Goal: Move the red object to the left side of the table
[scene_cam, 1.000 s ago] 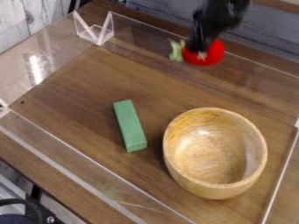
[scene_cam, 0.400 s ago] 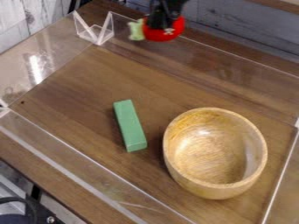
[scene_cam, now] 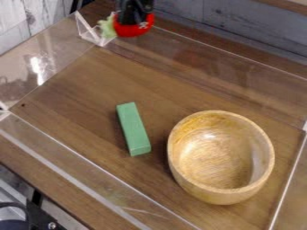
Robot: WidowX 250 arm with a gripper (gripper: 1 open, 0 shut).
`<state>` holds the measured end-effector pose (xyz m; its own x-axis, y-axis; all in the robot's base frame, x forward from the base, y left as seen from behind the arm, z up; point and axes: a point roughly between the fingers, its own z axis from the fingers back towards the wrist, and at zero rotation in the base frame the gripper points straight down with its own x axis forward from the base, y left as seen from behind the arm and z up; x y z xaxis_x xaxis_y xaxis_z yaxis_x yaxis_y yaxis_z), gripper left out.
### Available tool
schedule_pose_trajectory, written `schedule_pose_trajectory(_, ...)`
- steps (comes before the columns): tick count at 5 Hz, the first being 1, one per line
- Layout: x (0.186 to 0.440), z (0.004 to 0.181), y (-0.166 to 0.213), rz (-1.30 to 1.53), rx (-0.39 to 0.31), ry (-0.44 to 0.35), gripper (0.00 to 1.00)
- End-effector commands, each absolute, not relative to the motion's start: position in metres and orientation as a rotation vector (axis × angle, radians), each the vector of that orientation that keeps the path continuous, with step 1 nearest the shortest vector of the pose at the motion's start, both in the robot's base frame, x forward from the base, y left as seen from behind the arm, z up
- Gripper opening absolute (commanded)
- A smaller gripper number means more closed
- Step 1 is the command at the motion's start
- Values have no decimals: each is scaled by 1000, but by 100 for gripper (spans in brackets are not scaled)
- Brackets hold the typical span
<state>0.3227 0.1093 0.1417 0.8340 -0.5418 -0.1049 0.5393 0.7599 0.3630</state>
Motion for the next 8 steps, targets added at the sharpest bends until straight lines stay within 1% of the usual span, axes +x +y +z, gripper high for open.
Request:
schedule_pose_trajectory(1, 332, 153, 132, -531, 429, -51, 0)
schedule_pose_trajectory(2, 332, 145, 151, -487, 426, -38, 0)
schedule_pose_trajectory(4, 325, 120, 202, -362, 398, -10, 0)
schedule_pose_trajectory(5, 322, 106, 216, -291, 348, -15, 0)
schedule_pose_trajectory(6, 319, 93, 218, -196, 285, -23, 0)
schedule_pose_trajectory(7, 318, 80, 219, -106, 199, -41, 0)
schedule_pose_trajectory(8, 318, 72, 218, -30, 102, -54, 0)
